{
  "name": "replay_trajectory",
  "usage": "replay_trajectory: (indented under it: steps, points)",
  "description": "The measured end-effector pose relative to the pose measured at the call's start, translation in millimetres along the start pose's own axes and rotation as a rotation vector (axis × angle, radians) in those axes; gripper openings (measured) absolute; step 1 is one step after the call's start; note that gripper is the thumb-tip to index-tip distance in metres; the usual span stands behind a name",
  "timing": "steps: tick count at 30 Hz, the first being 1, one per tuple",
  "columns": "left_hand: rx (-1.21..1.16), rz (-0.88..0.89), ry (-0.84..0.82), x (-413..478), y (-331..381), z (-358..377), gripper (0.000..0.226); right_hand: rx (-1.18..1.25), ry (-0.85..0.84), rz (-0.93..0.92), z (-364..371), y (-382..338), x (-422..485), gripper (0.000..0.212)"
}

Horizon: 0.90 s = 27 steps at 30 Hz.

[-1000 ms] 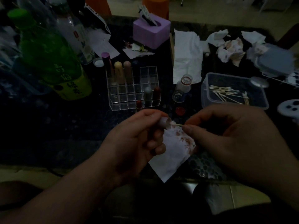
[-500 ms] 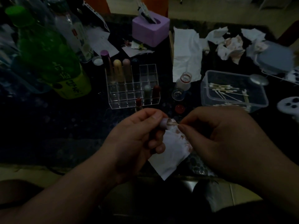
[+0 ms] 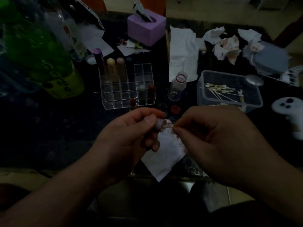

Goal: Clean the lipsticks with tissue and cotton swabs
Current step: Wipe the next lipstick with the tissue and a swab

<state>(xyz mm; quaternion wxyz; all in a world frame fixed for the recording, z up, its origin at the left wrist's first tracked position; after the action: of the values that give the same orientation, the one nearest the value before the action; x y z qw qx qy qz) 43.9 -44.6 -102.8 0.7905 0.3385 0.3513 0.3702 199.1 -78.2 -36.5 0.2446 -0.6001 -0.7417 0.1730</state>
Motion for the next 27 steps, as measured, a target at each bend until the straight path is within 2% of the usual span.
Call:
replay_trajectory:
  steps: [6, 18, 24, 27]
  points:
    - [0.016, 0.016, -0.023, 0, 3, 1, 0.023, -0.021, 0.057, -0.055, -4, -1, 2, 0.005]
    - [0.065, 0.079, -0.09, -6, 9, -1, 0.025, 0.0, -0.03, -0.063, -8, -4, 0, 0.008]
    - [0.072, 0.093, -0.085, -7, 14, -1, 0.025, -0.037, 0.074, -0.1, -14, -4, 0, 0.004]
    - [0.079, 0.101, -0.065, -6, 13, -1, 0.023, -0.05, 0.072, -0.113, -14, -4, -1, 0.005]
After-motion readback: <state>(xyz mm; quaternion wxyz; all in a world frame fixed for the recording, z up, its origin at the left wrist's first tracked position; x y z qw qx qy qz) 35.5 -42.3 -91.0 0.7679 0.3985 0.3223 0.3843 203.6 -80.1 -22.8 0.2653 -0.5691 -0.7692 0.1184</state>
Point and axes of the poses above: each hand's wrist, its own x-axis towards the middle knuckle, its own z-axis out of the palm, y = z × x, the point moved 4 cm from there along x, towards the middle knuckle, and after that the axes turned 2 degrees about -x, right-handed, at the moved point
